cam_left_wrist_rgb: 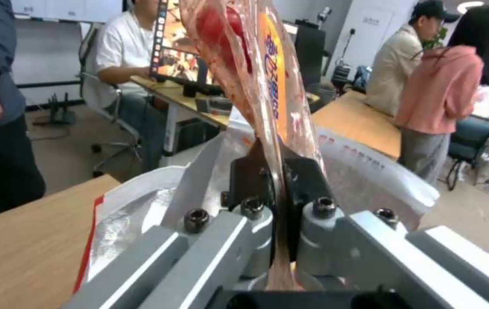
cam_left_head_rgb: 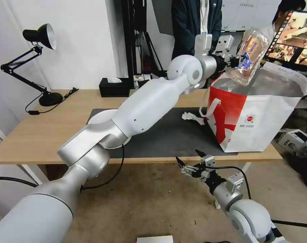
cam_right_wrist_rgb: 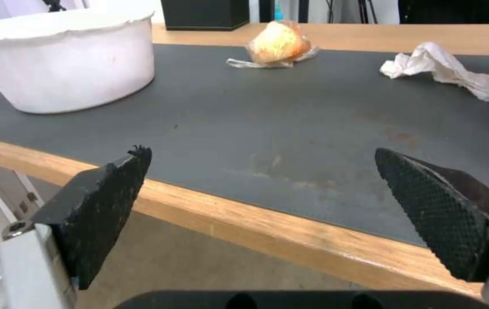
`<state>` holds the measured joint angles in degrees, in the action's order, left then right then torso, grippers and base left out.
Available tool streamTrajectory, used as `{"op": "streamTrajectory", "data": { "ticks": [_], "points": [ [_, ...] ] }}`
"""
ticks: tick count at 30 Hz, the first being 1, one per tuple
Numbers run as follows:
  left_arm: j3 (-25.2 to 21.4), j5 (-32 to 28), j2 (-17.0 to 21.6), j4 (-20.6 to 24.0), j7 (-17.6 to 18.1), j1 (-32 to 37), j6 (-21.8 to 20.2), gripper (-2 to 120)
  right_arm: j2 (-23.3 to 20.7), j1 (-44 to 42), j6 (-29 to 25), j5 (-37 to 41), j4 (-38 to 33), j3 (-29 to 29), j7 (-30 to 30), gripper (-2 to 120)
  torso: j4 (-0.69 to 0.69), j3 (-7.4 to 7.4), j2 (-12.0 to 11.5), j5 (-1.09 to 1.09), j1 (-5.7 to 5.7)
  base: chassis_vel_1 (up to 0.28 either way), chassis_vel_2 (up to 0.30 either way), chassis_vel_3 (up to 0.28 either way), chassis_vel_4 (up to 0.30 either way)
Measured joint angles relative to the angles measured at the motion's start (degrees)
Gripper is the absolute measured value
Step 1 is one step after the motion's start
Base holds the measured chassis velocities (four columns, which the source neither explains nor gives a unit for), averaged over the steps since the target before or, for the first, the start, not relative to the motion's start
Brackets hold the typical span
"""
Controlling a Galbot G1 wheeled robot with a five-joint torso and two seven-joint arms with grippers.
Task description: Pick up the trash from the table and place it into the takeout bag.
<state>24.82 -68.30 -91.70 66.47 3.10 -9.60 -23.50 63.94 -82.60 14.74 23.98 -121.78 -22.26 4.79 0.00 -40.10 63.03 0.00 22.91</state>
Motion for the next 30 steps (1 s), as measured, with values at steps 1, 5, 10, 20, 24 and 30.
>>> {"op": "streamTrajectory", "data": {
  "ticks": [1, 5, 10, 20, 24, 30],
  "points": [
    [0.60, 0.60, 0.00, 0.01, -0.09, 0.34, 0.01, 0, 0.15, 0.02, 0.00, -0.02, 0.08, 0.01, 0.00, 100, 0.00, 0.00, 0.00, 0.00, 0.00, 0.000, 0.000, 0.000, 0.000],
    [2.49, 2.35, 0.00, 0.12, -0.44, 1.40, 0.01, 0, 0.27, 0.28, 0.00, -0.02, 0.14, -0.04, 0.04, 100, 0.00, 0.00, 0.00, 0.00, 0.00, 0.000, 0.000, 0.000, 0.000],
    [3.40, 4.03, 0.01, 1.36, -0.62, 3.47, -1.16, 0, 0.42, 0.46, -0.01, -0.01, 0.16, -0.27, 0.08, 100, 0.00, 0.00, 0.00, 0.00, 0.00, 0.000, 0.000, 0.000, 0.000],
    [2.77, 4.90, 0.05, 2.13, -0.92, 4.33, -4.59, 27, 0.86, 1.00, -0.14, 0.02, 0.67, -0.46, 0.19, 100, 0.00, 0.00, 0.00, 0.00, 0.00, 0.000, 0.000, 0.000, 0.000],
    [1.79, 4.92, 0.07, 2.44, -0.69, 4.33, -5.44, 43, 1.06, 1.32, -0.24, 0.03, 0.90, -0.42, 0.27, 100, 0.00, 0.00, 0.00, 0.00, 0.00, 0.000, 0.000, 0.000, 0.000],
    [-2.27, 4.83, 0.12, 4.61, 2.85, 5.81, -6.03, 62, 1.27, 1.42, -0.39, 0.13, 0.95, -0.71, 0.32, 100, -0.01, 0.00, 0.00, 0.00, 0.00, 0.000, 0.000, 0.000, 0.000]
  ]
}}
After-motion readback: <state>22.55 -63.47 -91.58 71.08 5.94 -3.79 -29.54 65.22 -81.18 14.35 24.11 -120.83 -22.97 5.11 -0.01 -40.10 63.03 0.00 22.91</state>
